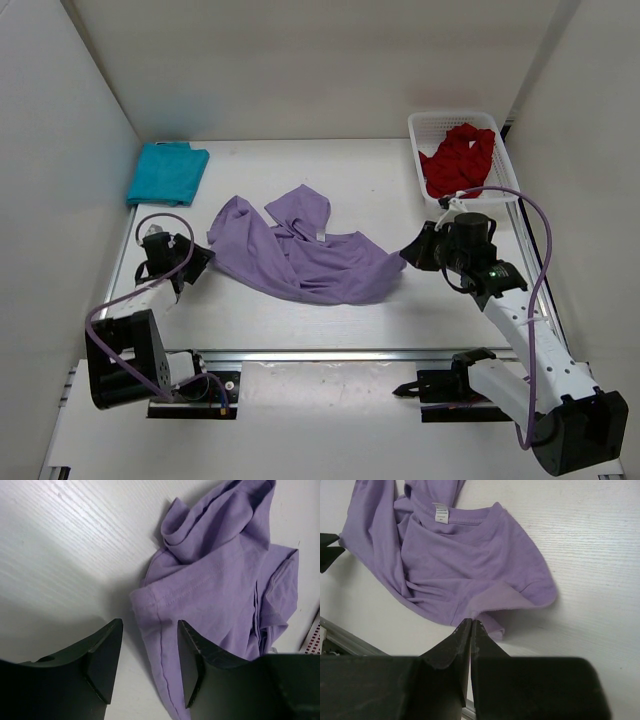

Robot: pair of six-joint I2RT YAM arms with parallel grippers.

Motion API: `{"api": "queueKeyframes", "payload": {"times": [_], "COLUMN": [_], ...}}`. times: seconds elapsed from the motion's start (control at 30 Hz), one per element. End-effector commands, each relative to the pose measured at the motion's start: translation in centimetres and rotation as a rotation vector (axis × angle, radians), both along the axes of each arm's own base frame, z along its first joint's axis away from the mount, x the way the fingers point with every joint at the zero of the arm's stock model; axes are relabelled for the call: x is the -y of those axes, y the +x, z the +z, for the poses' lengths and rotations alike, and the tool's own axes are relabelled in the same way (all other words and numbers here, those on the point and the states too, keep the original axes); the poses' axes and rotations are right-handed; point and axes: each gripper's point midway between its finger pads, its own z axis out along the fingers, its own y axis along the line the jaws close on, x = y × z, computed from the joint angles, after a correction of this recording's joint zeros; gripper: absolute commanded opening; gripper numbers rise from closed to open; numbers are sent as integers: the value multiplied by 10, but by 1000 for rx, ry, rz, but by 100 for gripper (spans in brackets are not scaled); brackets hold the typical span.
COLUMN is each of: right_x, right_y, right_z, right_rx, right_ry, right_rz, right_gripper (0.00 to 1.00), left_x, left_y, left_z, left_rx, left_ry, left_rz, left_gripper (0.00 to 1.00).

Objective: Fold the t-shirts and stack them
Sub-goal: Flatten out the tshirt

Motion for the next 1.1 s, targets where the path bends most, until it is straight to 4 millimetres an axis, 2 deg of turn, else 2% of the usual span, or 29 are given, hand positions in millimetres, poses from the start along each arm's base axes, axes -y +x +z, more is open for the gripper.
{"api": "queueKeyframes", "payload": {"times": [0.0, 0.07, 0.2, 0.3, 0.33, 0.4, 0.5, 0.6, 0.7, 0.73, 0.8, 0.83, 0.87, 0.9, 0.97, 1.0, 1.03, 1.07], "right_x": [-5, -7, -10, -12, -10, -10, -8, -6, -2, 0, 9, 14, 23, 31, 44, 52, 59, 55], "right_y": [4, 3, 3, 1, 3, 2, 3, 3, 5, 8, 10, 11, 14, 14, 20, 15, 17, 14], "right_z": [7, 6, 5, 1, 2, 3, 4, 7, 20, 34, 68, 82, 109, 117, 179, 212, 222, 262], "right_rx": [46, 42, 39, 25, 34, 33, 33, 34, 51, 80, 137, 167, 217, 211, 312, 370, 371, 447], "right_ry": [10, 15, 18, 14, 12, 15, 12, 7, -10, -11, -24, -35, -54, -81, -123, -139, -173, -147], "right_rz": [12, 18, 25, 37, 24, 28, 17, 6, -23, -30, -61, -71, -103, -133, -184, -218, -254, -254], "right_gripper": [0, 0, 0, 0, 0, 0, 0, 0, 0, 0, 1, 0, 0, 0, 0, 0, 0, 0], "left_x": [-7, -9, -6, -3, -2, -3, -1, 1, 20, 24, 55, 59, 79, 91, 102, 107, 100, 105], "left_y": [28, 33, 41, 46, 47, 47, 46, 46, 47, 49, 46, 49, 45, 47, 45, 43, 41, 38], "left_z": [20, 22, 21, 24, 23, 22, 26, 38, 67, 86, 121, 153, 174, 208, 291, 307, 349, 376], "left_rx": [74, 93, 91, 103, 100, 99, 99, 108, 169, 206, 269, 322, 361, 422, 568, 591, 664, 715], "left_ry": [16, 1, -8, -5, -7, -15, 3, 33, 57, 68, 83, 93, 92, 98, 103, 75, 55, 28], "left_rz": [20, 30, 27, 20, 24, 25, 18, -1, -68, -83, -199, -212, -280, -317, -353, -391, -376, -426], "left_gripper": [58, 53, 51, 42, 36, 19, 2, 0, 0, 0, 0, 0, 0, 0, 0, 0, 0, 0]}}
